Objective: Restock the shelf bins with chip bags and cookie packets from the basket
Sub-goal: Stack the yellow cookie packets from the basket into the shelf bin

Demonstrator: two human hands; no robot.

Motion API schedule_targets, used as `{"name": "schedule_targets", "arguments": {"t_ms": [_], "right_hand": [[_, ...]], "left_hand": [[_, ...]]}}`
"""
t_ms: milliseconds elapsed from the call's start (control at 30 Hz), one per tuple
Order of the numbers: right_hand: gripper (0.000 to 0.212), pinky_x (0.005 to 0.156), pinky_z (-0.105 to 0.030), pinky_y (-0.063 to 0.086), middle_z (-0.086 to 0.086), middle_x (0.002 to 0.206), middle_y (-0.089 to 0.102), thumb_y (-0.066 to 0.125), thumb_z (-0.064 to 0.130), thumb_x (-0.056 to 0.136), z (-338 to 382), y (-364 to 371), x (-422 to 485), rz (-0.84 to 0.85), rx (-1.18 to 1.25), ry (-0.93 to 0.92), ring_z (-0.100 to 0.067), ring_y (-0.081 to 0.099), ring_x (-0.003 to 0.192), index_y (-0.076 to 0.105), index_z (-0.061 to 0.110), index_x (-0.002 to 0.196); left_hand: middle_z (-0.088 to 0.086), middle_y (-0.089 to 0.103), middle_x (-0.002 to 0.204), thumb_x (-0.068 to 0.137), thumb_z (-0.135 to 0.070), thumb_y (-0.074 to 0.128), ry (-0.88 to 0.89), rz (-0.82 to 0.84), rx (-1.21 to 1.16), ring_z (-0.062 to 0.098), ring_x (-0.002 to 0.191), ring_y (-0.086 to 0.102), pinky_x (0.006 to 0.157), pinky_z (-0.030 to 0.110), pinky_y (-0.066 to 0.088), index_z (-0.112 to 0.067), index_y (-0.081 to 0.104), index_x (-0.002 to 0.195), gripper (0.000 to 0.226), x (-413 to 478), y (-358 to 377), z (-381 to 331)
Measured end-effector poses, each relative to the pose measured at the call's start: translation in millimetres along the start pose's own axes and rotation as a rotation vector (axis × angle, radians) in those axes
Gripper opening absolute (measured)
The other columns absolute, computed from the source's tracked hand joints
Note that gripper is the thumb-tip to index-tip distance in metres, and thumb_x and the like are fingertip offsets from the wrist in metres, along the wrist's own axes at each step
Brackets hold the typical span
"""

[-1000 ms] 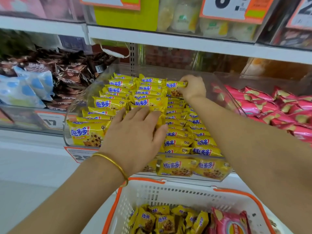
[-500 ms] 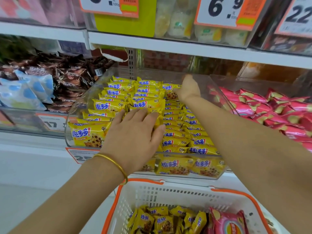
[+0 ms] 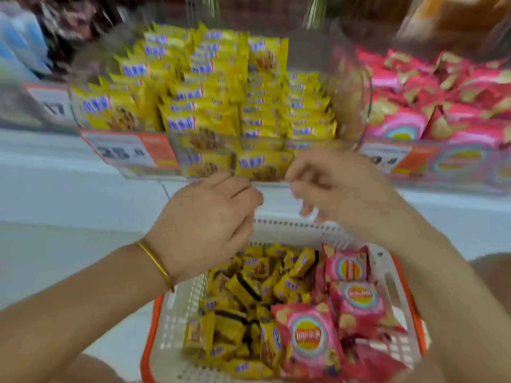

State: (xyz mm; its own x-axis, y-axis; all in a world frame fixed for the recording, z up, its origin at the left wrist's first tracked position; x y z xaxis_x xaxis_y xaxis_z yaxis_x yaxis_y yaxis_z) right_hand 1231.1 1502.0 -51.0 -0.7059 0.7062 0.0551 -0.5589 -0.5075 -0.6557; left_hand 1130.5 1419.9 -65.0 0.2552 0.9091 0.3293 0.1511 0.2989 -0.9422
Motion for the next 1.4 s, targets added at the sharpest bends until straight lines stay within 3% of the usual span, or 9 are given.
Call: {"name": "schedule_targets", "arguments": {"t_ms": [133, 300, 433, 633, 800, 900, 1000, 1133, 1400], "right_hand": [[0.014, 0.075, -0.031, 0.05, -0.003, 0.094, 0.06, 0.053, 0.008, 0.091, -144.5, 101.2, -2.0, 0.433, -0.592, 0.233, -0.021, 0.06, 0.089, 0.06, 0.014, 0.101], [0.047, 0.089, -0.044, 0.047, -0.01, 0.126, 0.051, 0.048, -0.003, 0.086, -270.1, 149.3, -17.9, 0.494, -0.931, 0.326, -0.032, 0.047, 0.121, 0.048, 0.013, 0.131], [0.03, 0.079, -0.041, 0.05, -0.005, 0.114, 0.059, 0.053, 0.002, 0.086, -287.2, 153.8, -26.0, 0.481, -1.082, 0.242, -0.03, 0.053, 0.111, 0.059, 0.013, 0.113], [0.023, 0.056, -0.026, 0.038, -0.008, 0.081, 0.052, 0.067, 0.031, 0.086, -230.2, 121.3, -6.7, 0.521, -0.383, 0.411, -0.019, 0.052, 0.07, 0.054, 0.011, 0.087], [0.028, 0.052, -0.022, 0.046, 0.0, 0.076, 0.054, 0.068, 0.027, 0.086, -157.3, 100.1, -25.4, 0.296, 0.571, 0.659, -0.014, 0.053, 0.063, 0.057, 0.007, 0.103], [0.029, 0.048, -0.022, 0.047, -0.005, 0.07, 0.064, 0.06, 0.033, 0.089, -117.6, 92.1, -37.1, 0.287, 0.886, 0.68, -0.014, 0.06, 0.058, 0.059, 0.006, 0.099], [0.055, 0.05, -0.026, 0.05, -0.012, 0.077, 0.068, 0.04, 0.052, 0.092, -99.1, 66.3, -45.7, 0.19, 0.847, 0.649, -0.019, 0.064, 0.065, 0.064, 0.003, 0.094], [0.05, 0.072, -0.035, 0.059, -0.003, 0.099, 0.066, 0.041, 0.052, 0.087, -81.5, 27.7, -50.3, -0.061, 0.653, 0.473, -0.012, 0.066, 0.081, 0.062, 0.011, 0.105], [0.03, 0.072, -0.035, 0.059, -0.009, 0.101, 0.068, 0.067, 0.018, 0.082, -13.3, 2.7, -30.0, -0.077, 0.522, 0.156, -0.014, 0.068, 0.084, 0.06, 0.012, 0.11]], "left_hand": [[0.002, 0.065, 0.087, 0.083, -0.027, 0.035, -0.034, 0.291, 0.006, 0.025, 0.079, 0.064, 0.052, 0.035, 0.053, -0.015, 0.067, 0.09, 0.035, -24.5, 63.4, 3.2], [0.0, 0.065, 0.084, 0.083, -0.032, 0.03, -0.087, 0.344, -0.042, 0.023, 0.078, 0.064, 0.046, 0.038, 0.053, -0.018, 0.066, 0.087, 0.039, -18.5, 85.7, 6.5], [-0.002, 0.065, 0.082, 0.082, -0.031, 0.032, -0.065, 0.367, -0.031, 0.021, 0.076, 0.064, 0.047, 0.032, 0.051, -0.019, 0.067, 0.084, 0.037, -8.8, 94.5, 7.8], [-0.002, 0.046, 0.117, 0.093, -0.029, 0.049, -0.179, 0.473, -0.094, 0.018, 0.097, 0.056, 0.078, 0.034, 0.048, -0.022, 0.053, 0.115, 0.023, 0.6, 104.4, 7.1], [0.0, 0.028, 0.136, 0.076, -0.057, 0.065, -0.147, 0.603, -0.023, 0.019, 0.124, 0.036, 0.092, 0.032, 0.044, -0.023, 0.025, 0.137, 0.08, -1.1, 112.5, -18.0], [-0.001, 0.036, 0.128, 0.083, -0.058, 0.056, -0.088, 0.458, 0.149, 0.019, 0.116, 0.043, 0.082, 0.031, 0.047, -0.022, 0.027, 0.131, 0.067, 11.1, 87.7, -24.2], [-0.006, 0.055, 0.102, 0.087, -0.043, 0.058, -0.312, 0.357, -0.233, 0.016, 0.095, 0.057, 0.071, 0.028, 0.044, -0.018, 0.047, 0.114, 0.038, 21.2, 62.4, -4.1], [-0.006, 0.071, 0.098, 0.082, -0.019, 0.069, -0.522, 0.285, -1.06, 0.01, 0.087, 0.068, 0.071, 0.027, 0.057, -0.032, 0.06, 0.101, 0.025, 24.5, 41.2, 7.1], [0.005, 0.073, 0.096, 0.08, -0.023, 0.067, -0.527, 0.165, -1.216, 0.015, 0.087, 0.069, 0.065, 0.027, 0.058, -0.017, 0.066, 0.103, 0.023, 32.4, 7.3, 9.6]]}}
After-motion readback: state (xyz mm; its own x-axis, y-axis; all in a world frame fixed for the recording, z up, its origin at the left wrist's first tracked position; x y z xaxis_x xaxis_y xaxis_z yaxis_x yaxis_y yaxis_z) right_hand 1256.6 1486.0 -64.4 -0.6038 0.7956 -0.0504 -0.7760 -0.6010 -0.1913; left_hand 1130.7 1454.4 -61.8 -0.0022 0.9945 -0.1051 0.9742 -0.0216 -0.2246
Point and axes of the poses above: each hand's wrist, its own x-axis towards the middle knuckle, its own y-axis out of the palm, z = x × y, the point moved 8 cm from there along x, towards the middle knuckle
